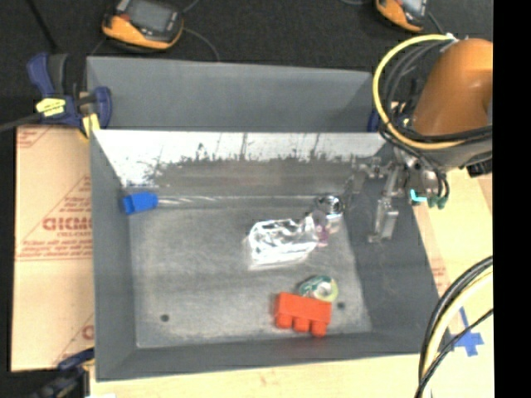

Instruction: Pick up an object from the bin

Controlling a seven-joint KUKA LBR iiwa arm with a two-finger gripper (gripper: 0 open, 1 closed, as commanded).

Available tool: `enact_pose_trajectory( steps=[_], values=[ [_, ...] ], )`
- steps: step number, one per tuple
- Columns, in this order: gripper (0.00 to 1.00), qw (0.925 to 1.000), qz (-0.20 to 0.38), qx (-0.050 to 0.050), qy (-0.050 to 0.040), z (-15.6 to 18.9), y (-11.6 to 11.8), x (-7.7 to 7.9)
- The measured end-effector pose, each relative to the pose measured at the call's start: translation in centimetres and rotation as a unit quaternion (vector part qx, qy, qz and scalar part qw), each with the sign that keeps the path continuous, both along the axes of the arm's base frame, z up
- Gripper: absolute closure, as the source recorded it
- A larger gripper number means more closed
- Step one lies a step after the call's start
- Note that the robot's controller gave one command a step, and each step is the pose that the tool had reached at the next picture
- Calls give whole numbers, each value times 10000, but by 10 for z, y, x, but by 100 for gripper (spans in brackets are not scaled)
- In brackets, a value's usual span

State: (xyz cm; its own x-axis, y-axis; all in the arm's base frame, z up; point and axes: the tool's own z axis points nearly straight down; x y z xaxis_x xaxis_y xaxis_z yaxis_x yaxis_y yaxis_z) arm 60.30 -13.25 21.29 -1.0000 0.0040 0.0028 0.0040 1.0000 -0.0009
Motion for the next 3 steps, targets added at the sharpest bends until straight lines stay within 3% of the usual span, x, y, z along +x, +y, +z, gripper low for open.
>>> enact_pose_trajectory(
  steps=[1, 2, 3],
  values=[
    [0, 9967, 809, 6, -8, -146, 66, 18],
    [0, 9938, 1107, 6, -28, -110, 102, 5],
    [0, 9983, 586, 7, -50, -107, 104, 10]
  ],
)
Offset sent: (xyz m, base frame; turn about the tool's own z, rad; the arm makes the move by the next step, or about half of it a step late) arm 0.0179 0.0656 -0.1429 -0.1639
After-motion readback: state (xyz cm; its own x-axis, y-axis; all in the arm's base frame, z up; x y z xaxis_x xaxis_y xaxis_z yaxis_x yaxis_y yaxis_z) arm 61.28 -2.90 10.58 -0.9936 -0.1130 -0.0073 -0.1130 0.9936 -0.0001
